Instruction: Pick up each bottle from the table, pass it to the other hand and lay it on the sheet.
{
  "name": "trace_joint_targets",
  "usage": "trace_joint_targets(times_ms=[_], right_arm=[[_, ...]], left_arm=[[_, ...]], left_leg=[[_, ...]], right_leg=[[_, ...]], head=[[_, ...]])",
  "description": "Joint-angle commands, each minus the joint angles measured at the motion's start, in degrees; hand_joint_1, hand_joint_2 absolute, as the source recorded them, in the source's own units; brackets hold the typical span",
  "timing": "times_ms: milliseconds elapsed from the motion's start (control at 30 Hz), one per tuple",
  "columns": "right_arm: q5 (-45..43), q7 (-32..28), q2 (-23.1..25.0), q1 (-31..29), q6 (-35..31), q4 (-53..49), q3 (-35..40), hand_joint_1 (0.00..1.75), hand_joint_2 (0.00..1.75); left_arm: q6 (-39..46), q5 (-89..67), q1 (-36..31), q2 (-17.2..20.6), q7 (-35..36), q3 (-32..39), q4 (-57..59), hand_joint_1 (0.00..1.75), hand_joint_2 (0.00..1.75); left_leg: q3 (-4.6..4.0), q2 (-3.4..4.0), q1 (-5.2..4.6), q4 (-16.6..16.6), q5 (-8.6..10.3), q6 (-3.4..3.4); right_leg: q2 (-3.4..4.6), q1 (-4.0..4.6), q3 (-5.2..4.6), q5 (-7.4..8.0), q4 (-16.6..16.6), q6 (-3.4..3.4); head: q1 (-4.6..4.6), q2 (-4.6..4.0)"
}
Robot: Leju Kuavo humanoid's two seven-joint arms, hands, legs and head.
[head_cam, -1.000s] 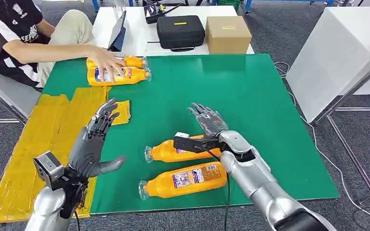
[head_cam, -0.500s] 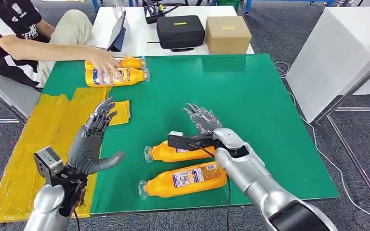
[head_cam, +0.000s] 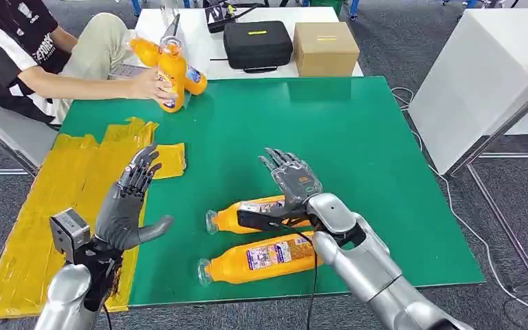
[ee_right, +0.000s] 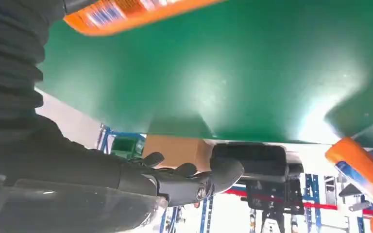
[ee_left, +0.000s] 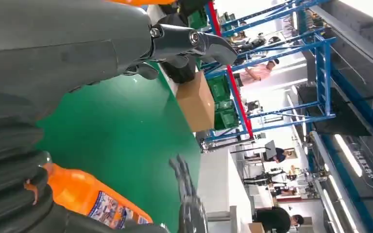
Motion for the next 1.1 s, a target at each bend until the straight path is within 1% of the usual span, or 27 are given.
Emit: trace_joint_targets(times_ms=[33, 167, 333, 700, 833, 967, 1100], right_arm=[[-1.25, 0.22, -0.99, -0.67, 2.57, 3.57, -1.81, 0.0, 1.75], [-1.3, 0.18, -1.04, -0.59, 2.57, 3.73, -1.85, 0.0, 1.75], [-2.81, -0.13, 0.56, -2.49, 3.21, 10.65, -2.8, 0.0, 1.75], [-2.8, -0.15, 0.7, -2.69, 3.21, 11.13, -2.82, 0.0, 1.75], [-3.69, 0.2, 1.86, -4.77, 3.37, 17.47, -3.43, 0.0, 1.75], [-4.4, -0.54, 3.2, -6.7, 2.95, 24.75, -4.07, 0.0, 1.75], [-4.51, -0.91, 4.65, -8.48, 2.86, 29.5, -3.88, 0.0, 1.75]], left_arm=[[-0.33, 0.09, -3.58, -1.33, 0.62, 0.93, 6.25, 0.0, 1.75], [-0.32, 0.09, -3.61, -1.33, 0.62, 0.92, 6.26, 0.0, 1.75], [-0.11, 0.33, -4.11, -1.25, 1.06, 0.85, 7.12, 0.0, 1.75], [-0.06, 0.36, -4.02, -1.28, 1.1, 0.89, 7.06, 0.0, 1.75], [0.11, 0.45, -4.54, -1.42, 1.52, 0.85, 7.79, 0.0, 1.75], [0.59, 0.58, -6.03, -1.41, 1.74, 0.61, 10.01, 0.0, 1.75], [1.31, 0.53, -6.3, -1.82, 1.73, 0.56, 10.03, 0.0, 1.75]], left_leg=[[0.04, -0.05, 0.03, -0.01, 0.01, -0.13], [0.12, -0.03, 0.03, -0.04, -0.01, -0.16], [0.1, 0.0, 0.05, -0.03, -0.01, -0.13], [0.1, 0.03, 0.03, -0.01, -0.03, -0.2], [0.14, 0.1, 0.03, -0.02, -0.04, -0.21], [0.11, 0.01, 0.05, -0.03, 0.0, -0.19], [0.15, 0.07, 0.03, -0.05, -0.01, -0.22]], right_leg=[[-0.08, 0.03, 0.07, -0.01, -0.03, -0.04], [-0.04, 0.02, 0.14, -0.02, -0.05, -0.05], [-0.01, 0.04, 0.13, -0.01, -0.06, -0.05], [0.02, 0.02, 0.12, -0.03, -0.01, -0.06], [0.09, 0.02, 0.14, -0.01, -0.01, -0.07], [0.0, 0.04, 0.15, 0.0, -0.04, -0.07], [0.06, 0.02, 0.15, 0.0, -0.03, -0.08]], head=[[0.0, 0.0], [0.0, -0.02], [0.0, -0.02], [-0.02, -0.02], [0.0, -0.02], [0.0, -0.02], [0.0, -0.02]])
